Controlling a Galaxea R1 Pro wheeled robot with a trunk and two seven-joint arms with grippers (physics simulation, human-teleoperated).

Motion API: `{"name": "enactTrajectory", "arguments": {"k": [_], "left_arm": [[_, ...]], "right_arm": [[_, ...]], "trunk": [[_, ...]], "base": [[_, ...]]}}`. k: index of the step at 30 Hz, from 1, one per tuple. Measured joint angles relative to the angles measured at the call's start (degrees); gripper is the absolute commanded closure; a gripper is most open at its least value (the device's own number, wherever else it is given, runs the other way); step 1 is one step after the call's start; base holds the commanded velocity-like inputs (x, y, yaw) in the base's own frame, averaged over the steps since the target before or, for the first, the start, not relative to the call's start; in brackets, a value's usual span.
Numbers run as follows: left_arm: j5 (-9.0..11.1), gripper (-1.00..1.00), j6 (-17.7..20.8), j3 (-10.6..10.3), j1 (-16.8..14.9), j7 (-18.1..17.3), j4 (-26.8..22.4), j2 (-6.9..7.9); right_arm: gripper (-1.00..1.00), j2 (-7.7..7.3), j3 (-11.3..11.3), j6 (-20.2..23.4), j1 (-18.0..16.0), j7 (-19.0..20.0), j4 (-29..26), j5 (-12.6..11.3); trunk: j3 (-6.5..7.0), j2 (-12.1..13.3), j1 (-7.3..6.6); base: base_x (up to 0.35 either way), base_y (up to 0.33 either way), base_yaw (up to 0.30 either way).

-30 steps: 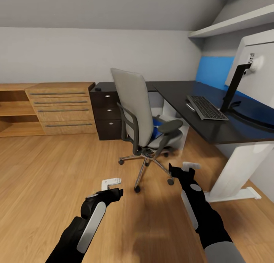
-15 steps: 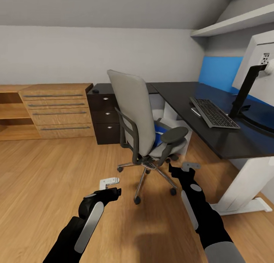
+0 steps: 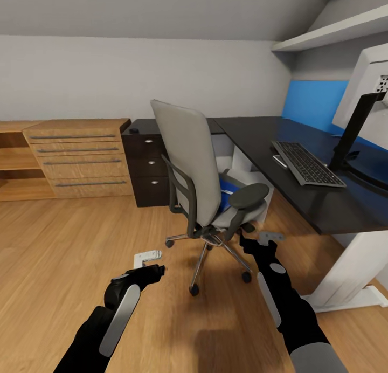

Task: In the bedroom, organize the workspace by keeping the computer under the desk, ensuring the monitor is on the desk, placing the keyboard on the desk next to the monitor, placing the mouse on the desk next to the keyboard, moving the folder from the swivel chair onto the desk next to the mouse, stacking the notebook on top of the folder with the pen on top of the notebook, and positioning the swivel chair next to the desk.

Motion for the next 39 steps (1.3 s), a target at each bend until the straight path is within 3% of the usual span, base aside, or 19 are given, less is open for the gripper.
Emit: {"name": "enactTrajectory", "arguments": {"k": [4, 6, 9, 18, 39], "left_arm": [[0.1, -1.00, -0.3, 4.2, 0.0, 0.0, -0.1, 0.33], [0.2, -1.00, -0.3, 9.9, 0.0, -0.2, -0.8, 0.31], [0.8, -1.00, -0.4, 12.3, 0.0, -0.3, -1.4, 0.33], [1.4, -1.00, -0.4, 13.8, 0.0, -0.4, -1.6, 0.36], [1.4, -1.00, -0.2, 13.7, 0.0, -0.5, -1.6, 0.25]], "right_arm": [[-1.00, -0.73, -0.4, -2.0, 0.0, -0.3, 3.0, 0.0], [-1.00, -1.22, -1.0, -3.3, 0.0, -0.5, 5.1, -0.1], [-1.00, -1.39, -1.2, -4.5, 0.0, -0.6, 5.9, -0.1], [-1.00, -1.50, -1.4, -5.7, 0.0, -0.6, 6.4, 0.0], [-1.00, -2.44, -1.4, -8.3, 0.0, -0.6, 6.2, 0.0]], "trunk": [[0.00, 0.0, 0.00], [0.00, 0.0, 0.00], [0.00, 0.0, 0.00], [0.00, 0.0, 0.00], [0.00, 0.0, 0.00]], "base": [[0.009, 0.000, 0.000], [0.002, 0.000, 0.000], [0.028, 0.000, 0.000], [0.123, 0.000, 0.000], [0.111, 0.000, 0.000]]}}
